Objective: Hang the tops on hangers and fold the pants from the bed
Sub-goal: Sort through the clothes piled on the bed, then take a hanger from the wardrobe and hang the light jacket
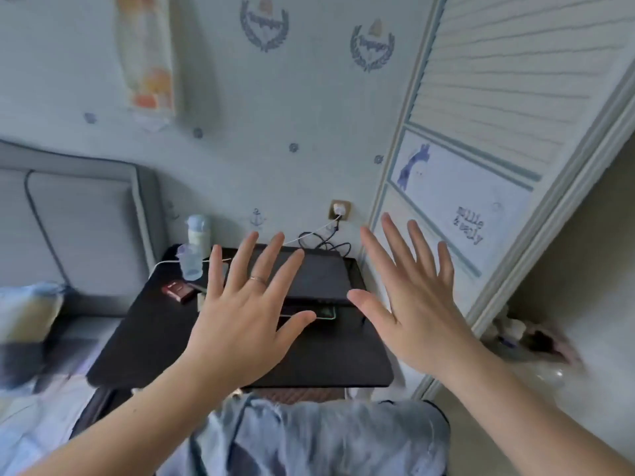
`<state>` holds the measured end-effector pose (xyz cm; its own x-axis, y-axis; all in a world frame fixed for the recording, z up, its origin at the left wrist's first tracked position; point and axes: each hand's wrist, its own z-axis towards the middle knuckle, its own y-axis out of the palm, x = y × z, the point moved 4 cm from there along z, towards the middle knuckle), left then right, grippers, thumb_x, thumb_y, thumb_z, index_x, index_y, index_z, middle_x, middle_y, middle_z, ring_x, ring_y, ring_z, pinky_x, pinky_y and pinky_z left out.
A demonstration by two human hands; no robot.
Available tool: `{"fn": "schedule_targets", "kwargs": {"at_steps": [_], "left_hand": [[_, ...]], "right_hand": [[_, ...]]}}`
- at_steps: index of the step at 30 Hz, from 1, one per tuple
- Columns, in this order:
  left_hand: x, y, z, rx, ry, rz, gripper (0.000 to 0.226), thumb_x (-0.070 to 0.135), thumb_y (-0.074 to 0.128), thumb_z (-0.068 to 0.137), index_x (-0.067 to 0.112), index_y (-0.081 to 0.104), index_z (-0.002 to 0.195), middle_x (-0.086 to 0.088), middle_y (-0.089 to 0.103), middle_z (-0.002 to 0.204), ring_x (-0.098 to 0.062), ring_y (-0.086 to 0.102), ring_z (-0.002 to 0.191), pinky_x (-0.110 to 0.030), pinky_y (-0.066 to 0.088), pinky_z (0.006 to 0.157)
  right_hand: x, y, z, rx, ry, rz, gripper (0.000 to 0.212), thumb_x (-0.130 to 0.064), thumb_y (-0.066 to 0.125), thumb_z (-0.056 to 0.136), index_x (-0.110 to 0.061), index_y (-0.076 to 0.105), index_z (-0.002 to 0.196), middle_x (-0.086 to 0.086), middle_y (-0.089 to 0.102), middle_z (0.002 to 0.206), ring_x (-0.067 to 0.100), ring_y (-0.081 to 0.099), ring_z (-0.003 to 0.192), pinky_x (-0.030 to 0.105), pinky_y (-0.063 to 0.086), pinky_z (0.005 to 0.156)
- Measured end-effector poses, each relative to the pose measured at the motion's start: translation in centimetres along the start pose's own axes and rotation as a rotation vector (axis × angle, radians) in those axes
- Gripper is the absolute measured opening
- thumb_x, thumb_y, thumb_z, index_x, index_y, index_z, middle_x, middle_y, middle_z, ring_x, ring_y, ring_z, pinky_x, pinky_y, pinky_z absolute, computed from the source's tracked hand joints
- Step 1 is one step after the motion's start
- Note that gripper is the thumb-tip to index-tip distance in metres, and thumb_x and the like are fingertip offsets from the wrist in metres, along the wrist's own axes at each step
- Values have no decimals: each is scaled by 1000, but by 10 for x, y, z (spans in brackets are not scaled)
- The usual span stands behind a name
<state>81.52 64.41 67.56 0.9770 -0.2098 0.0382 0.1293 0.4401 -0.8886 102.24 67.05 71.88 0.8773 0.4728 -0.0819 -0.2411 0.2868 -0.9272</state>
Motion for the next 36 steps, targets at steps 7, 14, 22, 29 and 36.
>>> {"fn": "schedule_targets", "kwargs": {"at_steps": [7,14,22,29,36], "left_hand": [[-142,9,-212,-237,-540,6,83,77,8,89,35,12,160,4,1,169,-25,-14,154,-55,-15,119],[-213,0,-391,-359,-996,87,81,77,14,89,39,0,159,6,-12,168,-25,-23,152,-57,-15,119],[-249,9,-516,-412,-1425,40,77,78,14,90,45,-11,156,10,-15,167,-20,-26,150,-54,-15,119],[-320,18,-543,-397,-1645,-6,77,75,23,94,43,-4,158,8,-11,168,-21,-24,151,-55,-12,121],[-413,29,-536,-385,-1769,-20,77,76,21,92,44,-6,157,10,-9,168,-20,-20,152,-54,-9,121]], "right_hand": [[-192,117,-15,-281,-315,202,75,-81,-4,86,-49,-14,153,-17,-16,165,14,-21,152,51,-11,119],[-357,211,-41,-555,-570,311,81,-80,2,83,-46,-5,156,-15,-11,167,14,-15,153,52,-9,120],[-473,299,-54,-817,-783,312,86,-84,-6,76,-48,-14,153,-19,-20,164,10,-23,150,52,-12,120],[-556,363,-17,-1015,-889,284,73,-76,13,90,-50,-12,154,-18,-18,165,11,-23,150,49,-13,121],[-638,413,49,-1086,-1010,232,68,-69,21,97,-49,-10,155,-17,-16,165,12,-21,151,49,-12,121]]}}
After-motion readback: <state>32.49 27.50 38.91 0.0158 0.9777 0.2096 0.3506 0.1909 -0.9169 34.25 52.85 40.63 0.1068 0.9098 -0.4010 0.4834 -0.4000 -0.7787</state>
